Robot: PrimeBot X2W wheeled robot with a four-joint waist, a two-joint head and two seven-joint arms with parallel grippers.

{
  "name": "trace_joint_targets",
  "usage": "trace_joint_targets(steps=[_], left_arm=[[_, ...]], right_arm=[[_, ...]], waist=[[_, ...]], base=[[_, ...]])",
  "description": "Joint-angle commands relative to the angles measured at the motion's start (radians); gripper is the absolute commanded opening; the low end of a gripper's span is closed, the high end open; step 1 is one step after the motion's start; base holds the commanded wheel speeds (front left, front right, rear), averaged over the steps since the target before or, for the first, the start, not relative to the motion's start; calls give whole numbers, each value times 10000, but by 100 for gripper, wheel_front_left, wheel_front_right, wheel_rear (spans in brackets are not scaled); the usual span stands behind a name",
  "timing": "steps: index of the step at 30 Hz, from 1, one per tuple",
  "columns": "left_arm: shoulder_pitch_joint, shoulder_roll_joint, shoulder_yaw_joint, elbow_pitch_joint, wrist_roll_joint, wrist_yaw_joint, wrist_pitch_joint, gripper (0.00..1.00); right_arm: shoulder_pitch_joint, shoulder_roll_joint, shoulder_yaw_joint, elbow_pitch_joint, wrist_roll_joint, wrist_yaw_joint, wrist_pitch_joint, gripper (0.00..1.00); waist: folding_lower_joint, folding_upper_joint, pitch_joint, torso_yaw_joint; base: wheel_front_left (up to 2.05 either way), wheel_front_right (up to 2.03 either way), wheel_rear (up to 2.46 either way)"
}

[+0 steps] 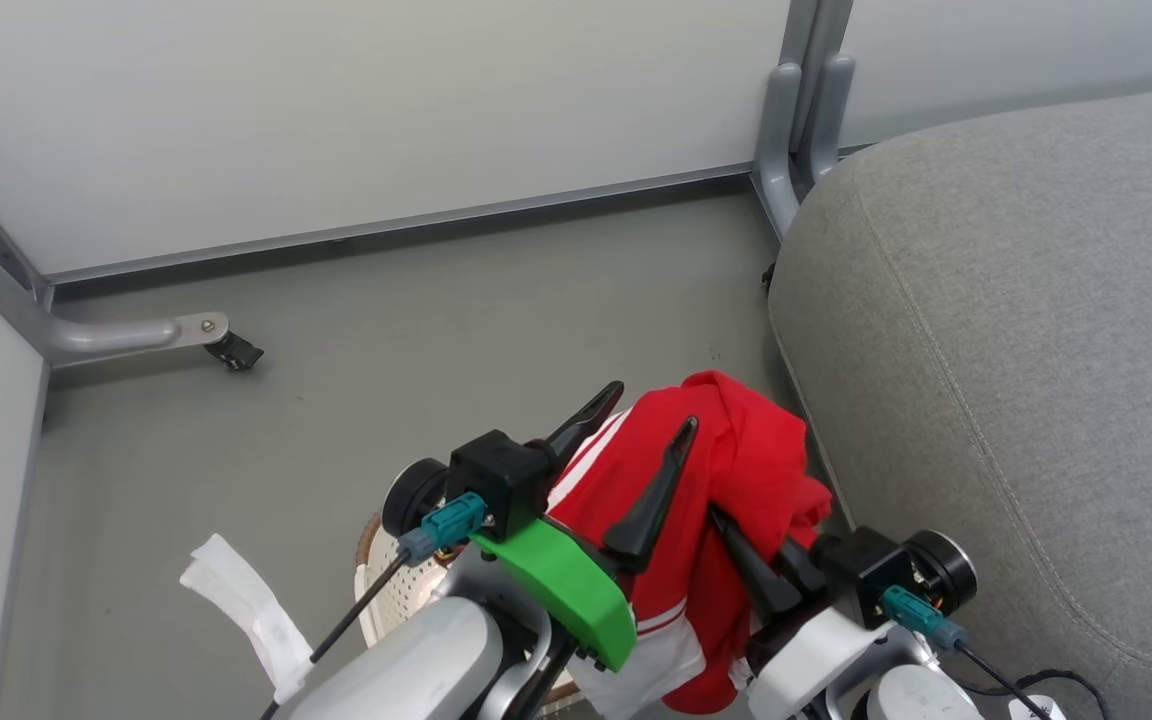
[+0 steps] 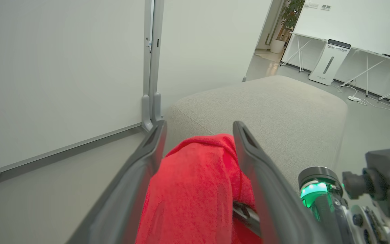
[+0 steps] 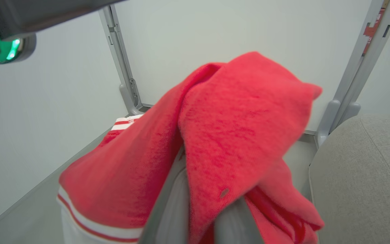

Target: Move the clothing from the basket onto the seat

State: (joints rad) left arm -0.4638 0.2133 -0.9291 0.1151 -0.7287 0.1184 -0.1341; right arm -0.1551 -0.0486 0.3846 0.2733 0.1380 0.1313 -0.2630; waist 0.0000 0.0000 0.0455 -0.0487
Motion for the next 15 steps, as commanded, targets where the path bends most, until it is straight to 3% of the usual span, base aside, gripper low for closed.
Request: trace_joint_targets(steps=[1,15], left_arm=[[-99,103,42,83,124,48,-107,100],[547,1262,847,30,665,212,-1182,100]], right_arm=[[46,-31,-86,-110,-80,-10,-28,0],[-26,-31,-1038,-1698,-635,-10,-30,0]], waist=[[0,0,32,-31],[0,0,781,-1033]], base=[[0,0,0],[0,0,0]])
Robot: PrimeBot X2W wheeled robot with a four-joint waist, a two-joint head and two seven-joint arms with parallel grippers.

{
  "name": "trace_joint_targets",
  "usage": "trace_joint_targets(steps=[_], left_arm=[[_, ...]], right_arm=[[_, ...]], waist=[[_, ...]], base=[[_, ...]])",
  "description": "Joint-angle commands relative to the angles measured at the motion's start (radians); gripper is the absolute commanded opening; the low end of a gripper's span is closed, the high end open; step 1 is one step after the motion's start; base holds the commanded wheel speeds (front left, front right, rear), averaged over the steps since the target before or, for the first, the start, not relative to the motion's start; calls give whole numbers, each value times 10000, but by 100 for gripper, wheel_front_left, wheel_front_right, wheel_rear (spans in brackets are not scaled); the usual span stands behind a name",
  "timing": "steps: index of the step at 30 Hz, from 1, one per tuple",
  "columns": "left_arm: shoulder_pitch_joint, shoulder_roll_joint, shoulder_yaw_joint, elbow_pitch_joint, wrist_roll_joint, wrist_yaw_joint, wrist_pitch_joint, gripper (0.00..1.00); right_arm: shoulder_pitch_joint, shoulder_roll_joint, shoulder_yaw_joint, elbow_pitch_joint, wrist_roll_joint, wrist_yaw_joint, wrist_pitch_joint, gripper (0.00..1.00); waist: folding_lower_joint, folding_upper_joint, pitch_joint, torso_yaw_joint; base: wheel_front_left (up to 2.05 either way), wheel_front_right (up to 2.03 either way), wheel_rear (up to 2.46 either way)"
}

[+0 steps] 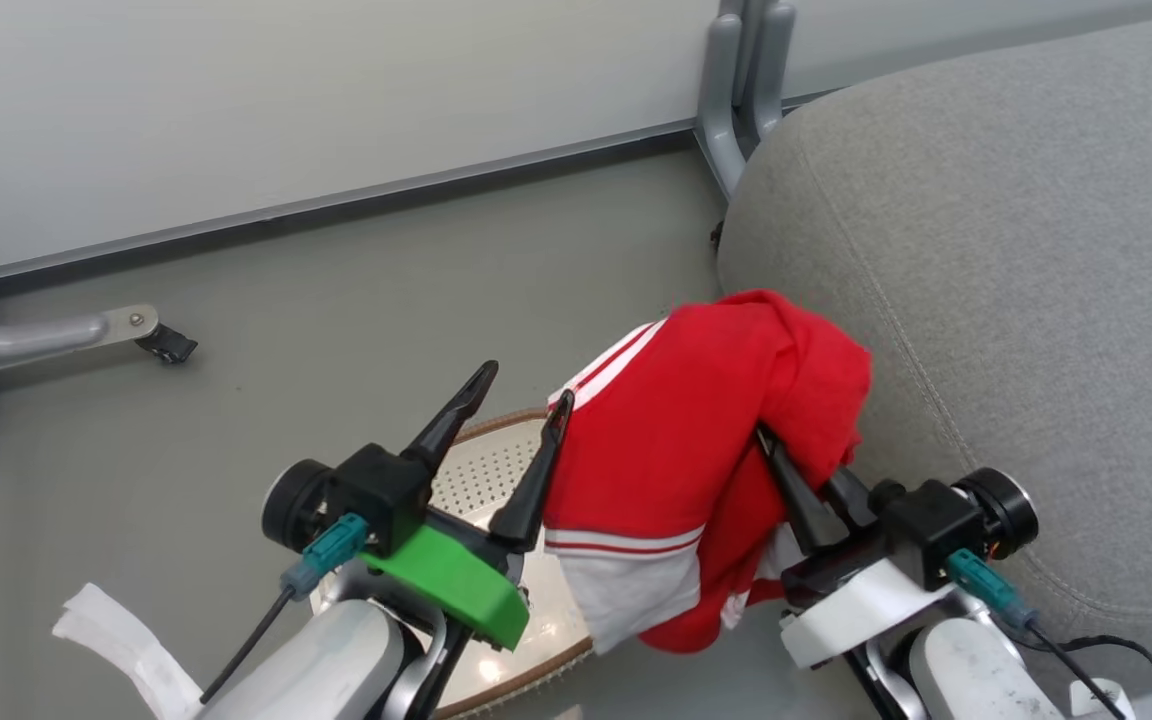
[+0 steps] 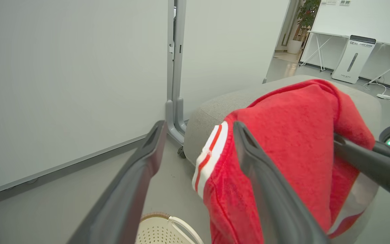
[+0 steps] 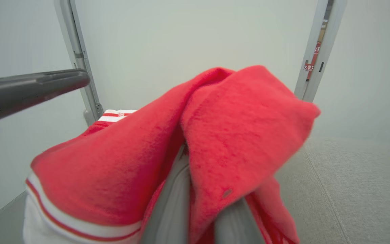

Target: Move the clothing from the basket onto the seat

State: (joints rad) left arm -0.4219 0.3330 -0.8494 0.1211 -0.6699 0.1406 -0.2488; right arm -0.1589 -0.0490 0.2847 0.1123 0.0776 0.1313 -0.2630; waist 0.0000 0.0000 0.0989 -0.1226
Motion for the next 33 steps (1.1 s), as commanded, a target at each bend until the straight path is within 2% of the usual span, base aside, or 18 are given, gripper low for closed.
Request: trace_joint_targets(steps=[1,8,17,25,29,33], left_arm=[[205,173,120,-80,162,-115,-97,100],[576,807,631,-567,884,-837,-169,100],[1601,1509,1452,-1386,1805,-1765,-168,100],[2378,1754,2006,-1702,2607,-2126,-168,100],[2467,1868,2140,-1855,2867,-2220,-170,100],[2409,1991,2194,-2087,2939,-2342,-169,100]], right_arm=[[64,-27,-170,-253,-31,-10,-30,0],[501,-24,-714,-1179,-75,-10,-28,0],[1273,-21,-1322,-2352,123,-10,-28,0],[1941,-17,-1759,-2961,509,-10,-28,0],[1997,-18,-2039,-3405,685,-10,-30,0],[1301,-14,-2581,-3992,1248,-10,-30,0]], waist=[[0,0,313,-407],[0,0,723,-1243],[0,0,1402,-2736],[0,0,2093,-3769],[0,0,2542,-4017],[0,0,3141,-4074]], base=[[0,0,0],[0,0,0],[0,0,0],[0,0,0],[0,0,0],[0,0,0]])
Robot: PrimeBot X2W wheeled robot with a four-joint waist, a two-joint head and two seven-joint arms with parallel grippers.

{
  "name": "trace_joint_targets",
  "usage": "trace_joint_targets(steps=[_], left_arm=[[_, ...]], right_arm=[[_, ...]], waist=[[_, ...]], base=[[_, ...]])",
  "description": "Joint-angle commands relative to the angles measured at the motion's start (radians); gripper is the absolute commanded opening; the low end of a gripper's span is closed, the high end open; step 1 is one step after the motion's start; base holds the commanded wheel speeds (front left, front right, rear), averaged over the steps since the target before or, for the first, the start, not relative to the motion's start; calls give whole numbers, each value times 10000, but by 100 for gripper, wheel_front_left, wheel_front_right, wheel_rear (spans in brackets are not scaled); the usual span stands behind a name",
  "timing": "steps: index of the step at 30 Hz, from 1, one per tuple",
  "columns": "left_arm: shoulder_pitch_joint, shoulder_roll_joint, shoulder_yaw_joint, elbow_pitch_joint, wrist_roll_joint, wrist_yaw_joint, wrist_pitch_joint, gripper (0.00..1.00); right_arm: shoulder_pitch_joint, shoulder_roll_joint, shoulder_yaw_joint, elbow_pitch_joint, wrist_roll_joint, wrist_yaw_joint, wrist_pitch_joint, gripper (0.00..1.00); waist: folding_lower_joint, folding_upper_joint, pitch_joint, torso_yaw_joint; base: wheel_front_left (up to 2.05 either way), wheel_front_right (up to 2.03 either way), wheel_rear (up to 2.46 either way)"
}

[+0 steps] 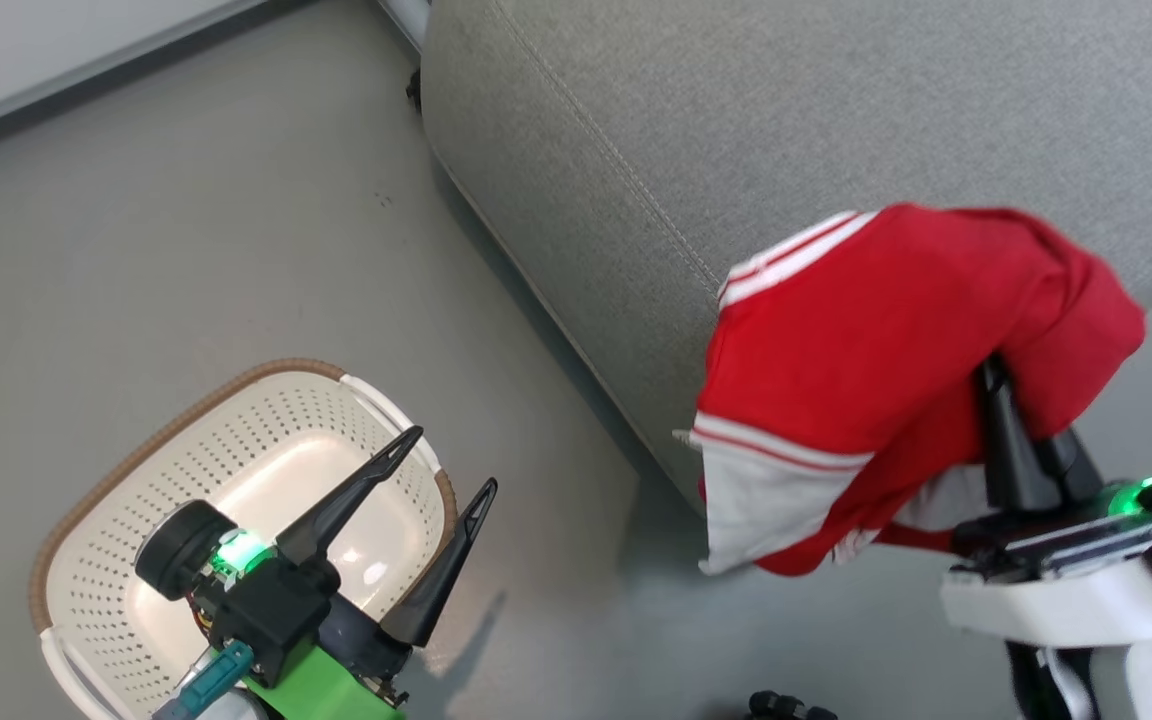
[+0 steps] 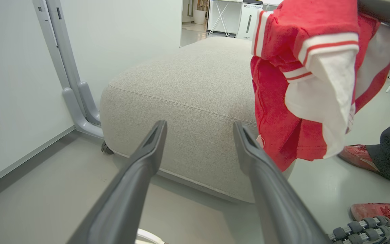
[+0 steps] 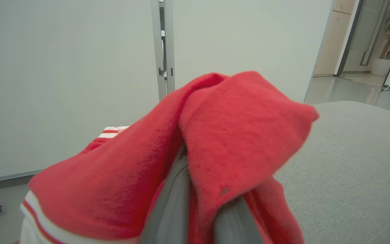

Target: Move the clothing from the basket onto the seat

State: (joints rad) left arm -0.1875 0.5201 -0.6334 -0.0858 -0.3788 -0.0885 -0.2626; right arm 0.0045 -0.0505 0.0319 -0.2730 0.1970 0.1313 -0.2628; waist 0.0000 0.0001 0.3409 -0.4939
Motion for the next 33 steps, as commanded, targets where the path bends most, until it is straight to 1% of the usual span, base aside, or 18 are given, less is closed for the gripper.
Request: trace_joint_targets(steps=[1,5,9,13,14,16,19,22,25,33], left_arm=[[7,146,10,-71,46,-78,-31,100],[-433,282,-191,-343,153,-220,-27,100],[-1022,552,-534,-703,259,-343,-17,100],[-1575,988,-594,-1045,248,-398,-19,100],[-1654,1061,-578,-1090,224,-406,-18,100],[-1859,1290,-509,-1196,156,-420,-21,100],[-2096,1519,-456,-1288,122,-420,-25,100],[-2384,1667,-488,-1445,301,-425,-29,100],[-2586,1686,-489,-1565,400,-431,-29,100],[-2809,1644,-286,-1603,211,-437,-31,100]], right_arm=[[-545,-3,-248,-230,303,-10,-32,0],[-1987,-3,-1124,-388,887,-10,-30,0],[-3662,-4,-1998,-93,750,-10,-30,0],[-5611,-11,-3118,614,654,-10,-30,0],[-5921,-6,-3279,750,638,-10,-30,0],[-6973,-20,-3954,1164,662,-10,-28,0],[-8136,-9,-4660,1623,263,-10,-28,0],[-8806,-17,-5235,2050,-175,-10,-30,0],[-9164,-17,-5843,2567,-629,-10,-30,0],[-8890,-15,-7680,4383,-1532,-10,-28,0]], waist=[[0,-1,879,-324],[0,-1,1612,70],[0,-1,2490,798],[0,-1,3488,1496],[0,-1,3643,1591],[0,-1,4078,1836],[0,-1,4522,2069],[0,-1,4833,2257],[0,-1,5109,2416],[0,-1,5380,2671]], base=[[0,0,0],[0,0,0],[0,0,0],[0,0,0],[0,0,0],[0,0,0],[0,0,0],[0,0,0],[0,0,0],[0,0,0]])
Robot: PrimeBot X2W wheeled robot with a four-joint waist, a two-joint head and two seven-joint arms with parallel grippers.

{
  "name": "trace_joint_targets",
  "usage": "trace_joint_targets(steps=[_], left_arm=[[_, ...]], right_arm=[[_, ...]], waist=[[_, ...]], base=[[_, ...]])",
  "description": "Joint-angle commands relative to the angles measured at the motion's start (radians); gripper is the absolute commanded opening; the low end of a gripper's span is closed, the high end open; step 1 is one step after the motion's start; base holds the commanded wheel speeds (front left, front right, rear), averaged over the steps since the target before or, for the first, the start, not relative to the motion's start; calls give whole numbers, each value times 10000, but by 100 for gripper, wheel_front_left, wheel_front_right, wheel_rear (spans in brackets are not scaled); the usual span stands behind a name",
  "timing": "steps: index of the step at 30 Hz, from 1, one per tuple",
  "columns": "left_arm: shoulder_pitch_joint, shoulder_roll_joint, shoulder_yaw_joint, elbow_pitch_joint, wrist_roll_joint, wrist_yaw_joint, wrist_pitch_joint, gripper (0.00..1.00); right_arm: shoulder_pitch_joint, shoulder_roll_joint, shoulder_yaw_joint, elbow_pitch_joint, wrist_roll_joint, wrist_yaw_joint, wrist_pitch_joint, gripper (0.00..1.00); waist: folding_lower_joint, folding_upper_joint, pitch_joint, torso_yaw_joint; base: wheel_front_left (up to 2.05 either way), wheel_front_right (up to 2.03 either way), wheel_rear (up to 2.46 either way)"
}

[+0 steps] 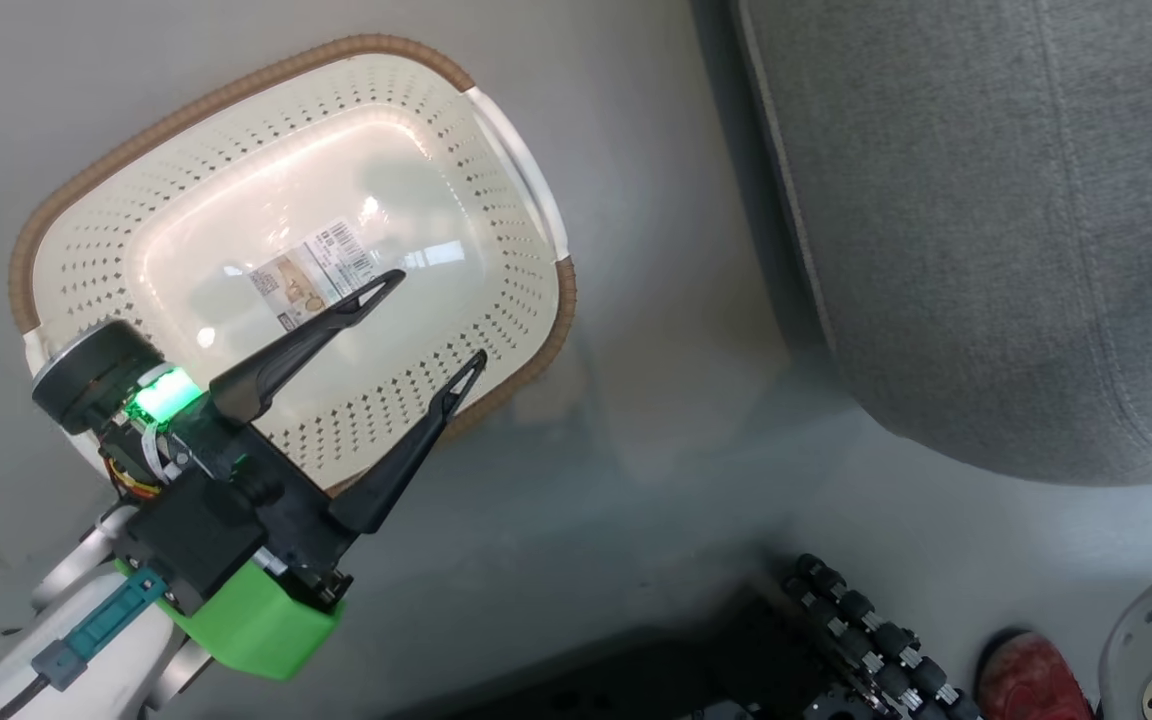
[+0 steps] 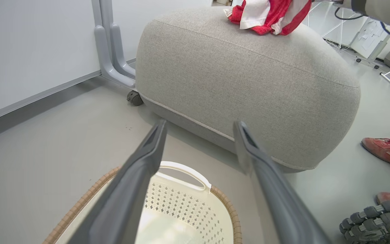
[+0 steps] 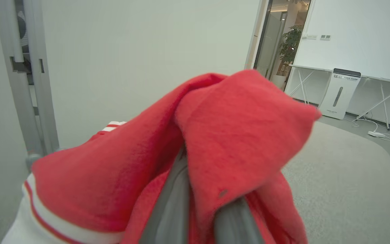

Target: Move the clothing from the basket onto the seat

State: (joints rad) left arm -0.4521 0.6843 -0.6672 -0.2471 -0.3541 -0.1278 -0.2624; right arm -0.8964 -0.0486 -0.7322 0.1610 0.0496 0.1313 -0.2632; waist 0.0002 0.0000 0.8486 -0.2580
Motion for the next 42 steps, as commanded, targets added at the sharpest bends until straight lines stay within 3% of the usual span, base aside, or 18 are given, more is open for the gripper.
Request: trace_joint_targets(steps=[1,2,3,8,13,17,24,33,42], left_arm=[[-125,-13,84,25,-57,-45,-33,100],[-66,-39,122,49,-100,-45,-33,100],[-8,-64,151,70,-123,-44,-33,100],[273,-376,399,303,-206,-37,-34,100],[582,-966,834,777,-257,55,-34,100],[957,-1681,1347,1220,-364,155,-34,100],[1784,-3034,2493,2156,-218,439,-33,100],[3083,-4865,4244,2914,177,233,-22,100],[4386,-5878,5834,3213,924,122,-23,100]], right_arm=[[163,-41,-214,197,-60,-12,-25,4],[237,-50,-419,393,-17,-10,-25,43],[294,-48,-571,479,-6,-12,-25,100],[947,-41,-677,919,158,-10,-25,100],[2278,-33,63,935,500,-12,-25,100],[3677,-33,1143,745,724,-10,-24,100],[5724,-39,3375,-157,112,-10,-24,100],[7115,-42,6128,-1038,-599,-10,-24,100],[7914,-42,7634,-1285,-610,-10,-24,100]], waist=[[-2,0,300,318],[-2,0,284,319],[-2,0,257,315],[-2,0,-91,294],[-2,0,-824,306],[-2,0,-1677,407],[-2,0,-3405,845],[-2,0,-5667,1731],[-2,0,-7462,2299]], base=[[0,0,0],[0,0,0],[0,0,0],[0,0,0],[0,0,0],[0,0,0],[0,0,0],[0,0,0],[0,0,0]])
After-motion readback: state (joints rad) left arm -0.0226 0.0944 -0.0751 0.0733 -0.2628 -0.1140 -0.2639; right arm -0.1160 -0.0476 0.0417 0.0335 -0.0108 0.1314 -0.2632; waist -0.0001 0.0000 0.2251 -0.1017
